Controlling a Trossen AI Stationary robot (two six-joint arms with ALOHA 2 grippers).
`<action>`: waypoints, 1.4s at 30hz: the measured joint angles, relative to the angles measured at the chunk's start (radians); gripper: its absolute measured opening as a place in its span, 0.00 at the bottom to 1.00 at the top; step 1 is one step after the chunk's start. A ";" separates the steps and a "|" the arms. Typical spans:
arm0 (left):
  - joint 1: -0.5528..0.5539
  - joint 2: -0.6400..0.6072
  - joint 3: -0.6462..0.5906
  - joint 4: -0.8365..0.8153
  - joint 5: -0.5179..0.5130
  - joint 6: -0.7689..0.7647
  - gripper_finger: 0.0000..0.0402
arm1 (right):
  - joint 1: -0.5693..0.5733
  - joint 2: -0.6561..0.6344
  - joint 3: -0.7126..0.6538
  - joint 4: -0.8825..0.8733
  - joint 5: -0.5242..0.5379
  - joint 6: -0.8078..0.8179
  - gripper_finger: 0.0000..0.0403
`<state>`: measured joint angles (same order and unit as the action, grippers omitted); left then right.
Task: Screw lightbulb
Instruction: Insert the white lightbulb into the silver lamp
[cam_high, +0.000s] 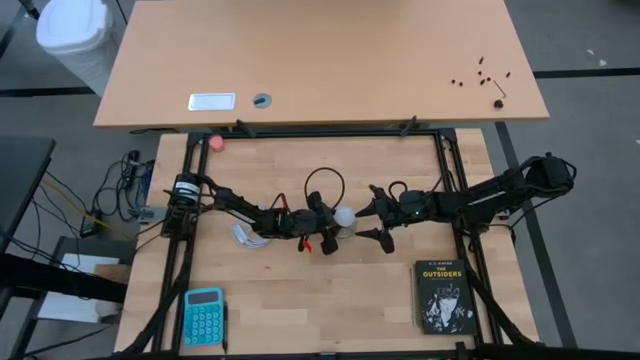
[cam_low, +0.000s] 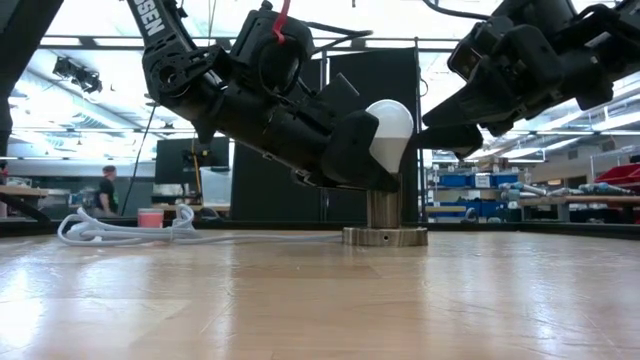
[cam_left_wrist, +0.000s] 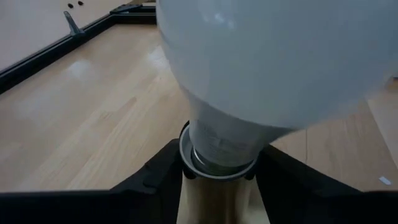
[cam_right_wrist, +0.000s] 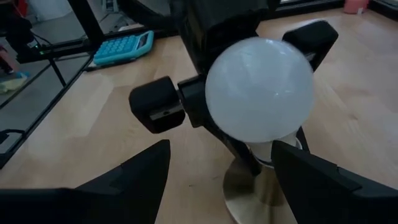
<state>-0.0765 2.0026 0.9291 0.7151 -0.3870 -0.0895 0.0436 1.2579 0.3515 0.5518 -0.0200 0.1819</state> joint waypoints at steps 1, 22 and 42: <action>0.000 0.000 0.000 0.000 0.000 0.000 0.43 | 0.001 0.000 0.000 0.000 0.001 -0.001 0.72; -0.003 -0.002 0.002 -0.029 -0.003 -0.046 0.44 | -0.010 0.000 0.136 -0.293 0.090 -0.047 0.72; -0.003 -0.001 0.001 -0.021 0.019 -0.054 0.44 | 0.058 0.071 0.489 -0.936 0.210 -0.073 0.83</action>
<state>-0.0792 2.0018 0.9298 0.6944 -0.3679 -0.1439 0.1015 1.3289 0.8404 -0.3843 0.1898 0.1087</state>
